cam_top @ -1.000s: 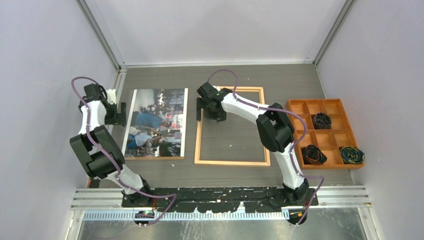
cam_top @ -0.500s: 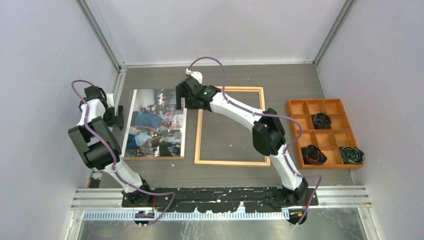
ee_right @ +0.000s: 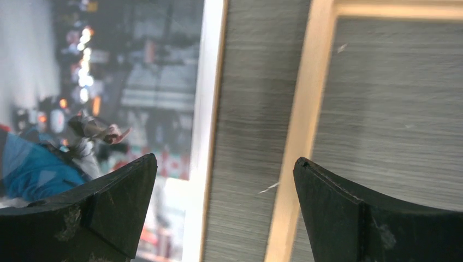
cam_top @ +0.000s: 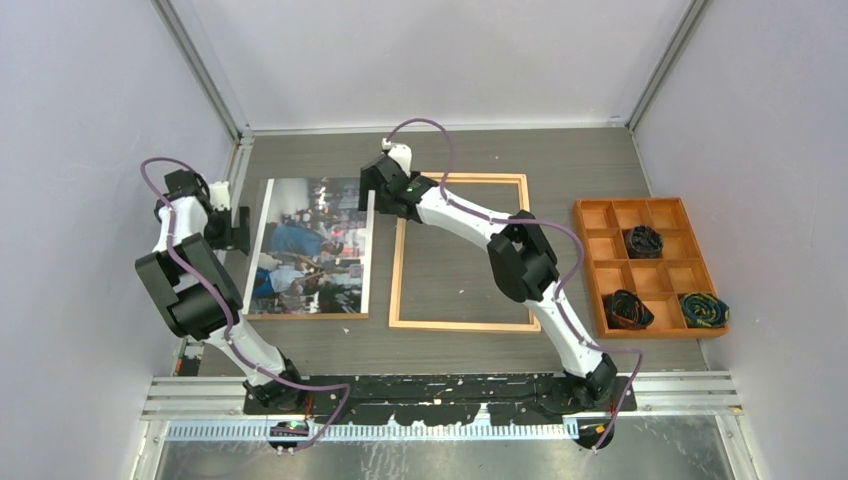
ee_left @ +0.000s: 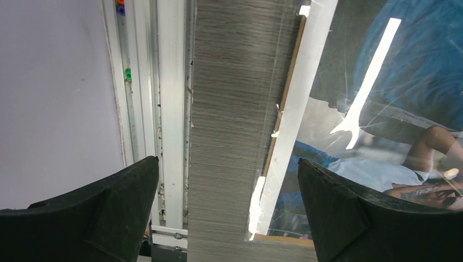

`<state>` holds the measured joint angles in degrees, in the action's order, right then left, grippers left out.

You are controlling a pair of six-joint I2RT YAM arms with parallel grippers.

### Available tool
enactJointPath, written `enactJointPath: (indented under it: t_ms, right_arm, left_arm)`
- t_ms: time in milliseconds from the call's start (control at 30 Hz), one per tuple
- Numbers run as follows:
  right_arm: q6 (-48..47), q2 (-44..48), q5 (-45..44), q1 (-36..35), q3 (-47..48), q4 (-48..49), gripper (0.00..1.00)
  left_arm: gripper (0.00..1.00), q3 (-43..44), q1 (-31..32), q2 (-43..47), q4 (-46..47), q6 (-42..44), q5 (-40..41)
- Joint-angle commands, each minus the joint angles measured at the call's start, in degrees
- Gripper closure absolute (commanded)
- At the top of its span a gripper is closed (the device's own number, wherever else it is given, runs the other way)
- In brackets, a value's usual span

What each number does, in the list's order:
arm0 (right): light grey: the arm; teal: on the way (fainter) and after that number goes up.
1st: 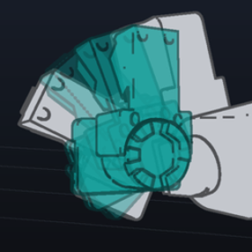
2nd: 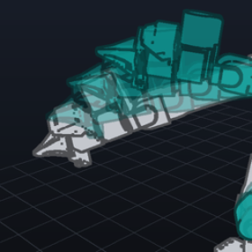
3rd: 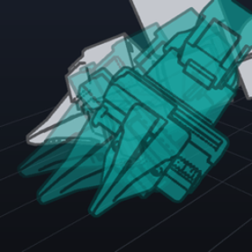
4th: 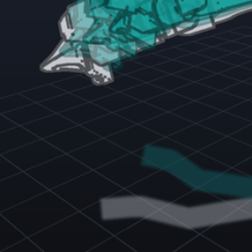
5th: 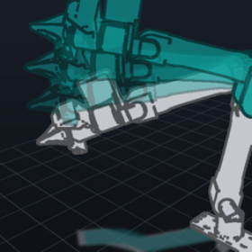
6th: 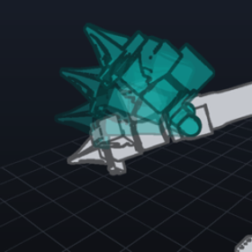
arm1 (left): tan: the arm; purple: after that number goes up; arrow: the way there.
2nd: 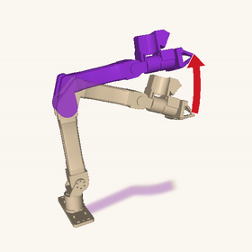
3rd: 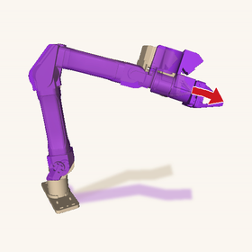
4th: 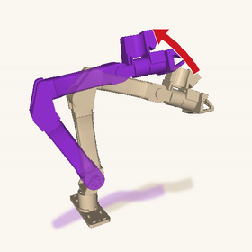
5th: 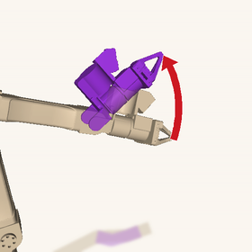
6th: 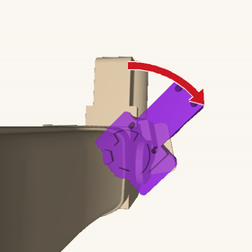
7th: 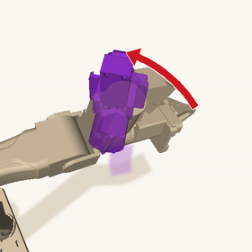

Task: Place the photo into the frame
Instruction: Pick up the photo frame item at the center of the board.

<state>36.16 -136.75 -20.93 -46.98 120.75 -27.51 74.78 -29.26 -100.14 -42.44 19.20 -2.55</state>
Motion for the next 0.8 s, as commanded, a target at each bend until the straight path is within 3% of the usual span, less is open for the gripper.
enactJointPath:
  t_ms: [0, 67, 200, 500, 767]
  right_arm:
    - [8.2, 3.2, 7.2, 3.9, -5.4, 10.2, 0.00]
    - [12.4, 1.6, 12.0, 5.5, -5.3, 10.8, 0.00]
    - [7.9, -4.3, 6.2, 2.3, 7.1, -2.6, 0.00]
    - [10.4, -3.8, 6.8, -0.6, 2.1, 1.3, 0.00]
    - [11.1, -5.2, 8.2, -1.5, 2.3, -0.8, 0.00]
  left_arm:
    - [0.00, 0.1, -0.5, 1.4, 1.6, 1.8, -4.2]
    - [0.00, 0.4, -0.6, 1.0, 2.0, 1.7, -4.4]
    - [0.00, 1.6, -0.6, -1.1, 3.5, 0.8, -2.6]
    - [0.01, 3.4, -1.0, -4.7, 9.0, -2.8, 9.3]
    - [0.02, 3.8, -1.1, -7.2, 11.2, -4.7, 12.6]
